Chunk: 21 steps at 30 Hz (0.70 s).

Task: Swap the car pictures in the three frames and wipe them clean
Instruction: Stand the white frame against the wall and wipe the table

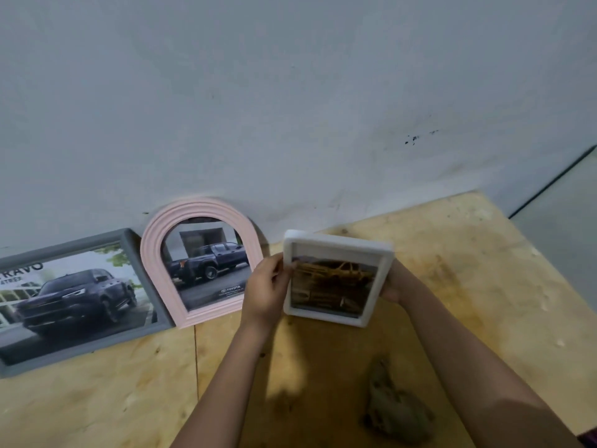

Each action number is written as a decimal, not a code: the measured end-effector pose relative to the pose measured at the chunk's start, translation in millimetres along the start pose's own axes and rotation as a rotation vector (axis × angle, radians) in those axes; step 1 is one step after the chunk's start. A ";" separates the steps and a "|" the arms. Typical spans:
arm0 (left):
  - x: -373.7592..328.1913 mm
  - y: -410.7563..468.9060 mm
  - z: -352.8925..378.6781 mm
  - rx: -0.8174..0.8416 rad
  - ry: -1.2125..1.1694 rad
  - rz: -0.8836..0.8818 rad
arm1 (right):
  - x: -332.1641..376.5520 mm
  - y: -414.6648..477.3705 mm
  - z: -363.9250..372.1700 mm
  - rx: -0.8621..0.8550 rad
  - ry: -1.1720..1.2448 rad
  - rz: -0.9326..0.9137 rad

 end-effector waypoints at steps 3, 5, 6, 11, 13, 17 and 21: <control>0.3 21.1 14.2 -0.037 0.026 -0.032 | 12.5 18.2 -7.5 0.003 0.066 -0.013; 0.0 31.2 19.9 -0.083 0.032 -0.068 | 18.7 27.6 -11.4 -0.002 0.122 -0.049; 0.8 36.3 23.4 -0.105 0.039 -0.086 | 22.3 32.0 -12.3 0.003 0.148 -0.081; 7.7 44.7 32.9 -0.153 0.041 -0.185 | 26.7 37.9 -10.7 -0.079 0.127 -0.219; 8.3 40.9 34.3 -0.163 0.048 -0.195 | 15.9 36.8 -14.1 -0.110 0.120 -0.229; 1.9 31.6 41.8 -0.092 -0.017 -0.103 | -1.6 12.9 -28.6 -0.196 0.074 -0.438; 14.7 14.3 47.2 -0.007 -0.038 -0.086 | -23.2 -9.6 -41.4 -0.240 -0.189 -0.621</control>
Point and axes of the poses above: each hand's wrist, its own y-axis towards the middle knuckle, its own z-axis out of the palm, x = y × z, the point moved 7 cm from there along y, towards the middle knuckle, and after that the axes turned 9 degrees about y, right-handed, at the moved point
